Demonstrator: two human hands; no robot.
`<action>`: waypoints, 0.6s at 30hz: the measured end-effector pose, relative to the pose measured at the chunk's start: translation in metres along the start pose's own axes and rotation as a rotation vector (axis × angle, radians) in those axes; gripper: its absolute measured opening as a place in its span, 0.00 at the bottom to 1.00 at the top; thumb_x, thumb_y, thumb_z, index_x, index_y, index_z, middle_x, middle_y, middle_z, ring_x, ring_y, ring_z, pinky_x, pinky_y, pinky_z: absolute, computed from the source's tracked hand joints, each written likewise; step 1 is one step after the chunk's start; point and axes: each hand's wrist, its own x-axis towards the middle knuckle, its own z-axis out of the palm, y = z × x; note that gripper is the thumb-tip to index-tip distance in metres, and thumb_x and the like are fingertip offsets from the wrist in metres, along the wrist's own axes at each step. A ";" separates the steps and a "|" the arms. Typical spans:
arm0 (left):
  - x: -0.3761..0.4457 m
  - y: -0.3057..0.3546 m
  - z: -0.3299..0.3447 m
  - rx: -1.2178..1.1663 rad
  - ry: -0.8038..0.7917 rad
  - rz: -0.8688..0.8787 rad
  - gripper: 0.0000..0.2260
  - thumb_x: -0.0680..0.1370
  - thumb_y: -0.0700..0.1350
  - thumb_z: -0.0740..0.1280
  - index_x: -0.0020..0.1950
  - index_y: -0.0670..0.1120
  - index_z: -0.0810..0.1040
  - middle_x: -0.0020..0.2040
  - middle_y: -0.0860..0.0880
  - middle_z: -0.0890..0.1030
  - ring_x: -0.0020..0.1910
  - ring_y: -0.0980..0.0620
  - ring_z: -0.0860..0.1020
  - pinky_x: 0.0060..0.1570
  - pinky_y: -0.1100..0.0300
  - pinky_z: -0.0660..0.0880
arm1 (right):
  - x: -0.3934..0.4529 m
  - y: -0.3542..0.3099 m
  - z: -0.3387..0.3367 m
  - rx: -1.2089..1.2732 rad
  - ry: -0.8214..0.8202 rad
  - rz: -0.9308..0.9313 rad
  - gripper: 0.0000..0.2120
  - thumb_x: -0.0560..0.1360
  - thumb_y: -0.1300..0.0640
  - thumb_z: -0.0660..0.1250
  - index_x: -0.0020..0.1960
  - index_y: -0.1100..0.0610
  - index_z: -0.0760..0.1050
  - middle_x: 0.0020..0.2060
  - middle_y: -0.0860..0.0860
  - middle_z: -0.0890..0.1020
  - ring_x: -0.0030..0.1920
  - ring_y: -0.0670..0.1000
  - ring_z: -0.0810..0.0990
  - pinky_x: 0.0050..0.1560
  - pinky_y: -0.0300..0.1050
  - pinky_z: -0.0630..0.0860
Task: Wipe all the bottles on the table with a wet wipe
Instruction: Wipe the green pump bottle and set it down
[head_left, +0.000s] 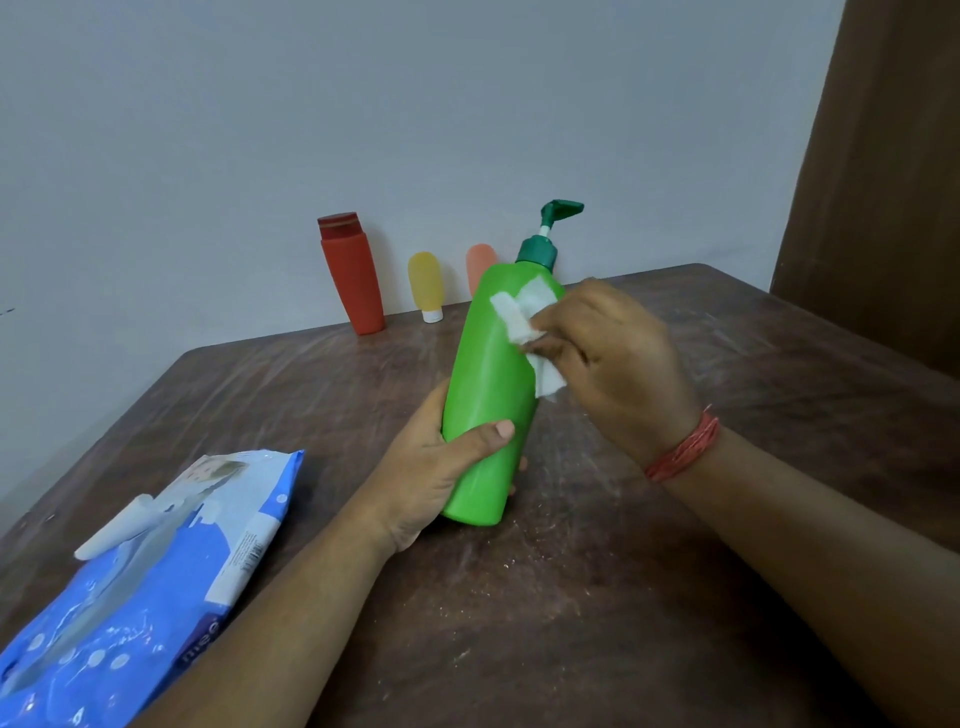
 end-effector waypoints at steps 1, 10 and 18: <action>0.000 0.000 0.000 0.009 -0.010 0.001 0.24 0.71 0.45 0.74 0.65 0.57 0.73 0.54 0.44 0.84 0.47 0.37 0.83 0.44 0.42 0.81 | 0.004 0.002 -0.004 0.015 0.053 0.047 0.07 0.75 0.59 0.73 0.44 0.63 0.80 0.42 0.55 0.78 0.41 0.50 0.75 0.41 0.43 0.74; 0.000 0.000 0.000 0.002 -0.018 -0.008 0.24 0.72 0.45 0.73 0.66 0.56 0.73 0.53 0.44 0.84 0.47 0.38 0.84 0.45 0.43 0.81 | 0.008 -0.005 -0.009 0.760 0.073 0.567 0.09 0.76 0.62 0.70 0.46 0.54 0.70 0.36 0.46 0.77 0.33 0.42 0.77 0.34 0.36 0.75; 0.002 -0.001 -0.001 -0.013 -0.017 -0.009 0.24 0.72 0.45 0.74 0.66 0.57 0.73 0.54 0.44 0.84 0.47 0.37 0.83 0.44 0.43 0.81 | 0.000 0.004 0.002 0.140 0.081 0.393 0.03 0.76 0.59 0.71 0.48 0.59 0.79 0.48 0.51 0.73 0.46 0.42 0.72 0.48 0.33 0.71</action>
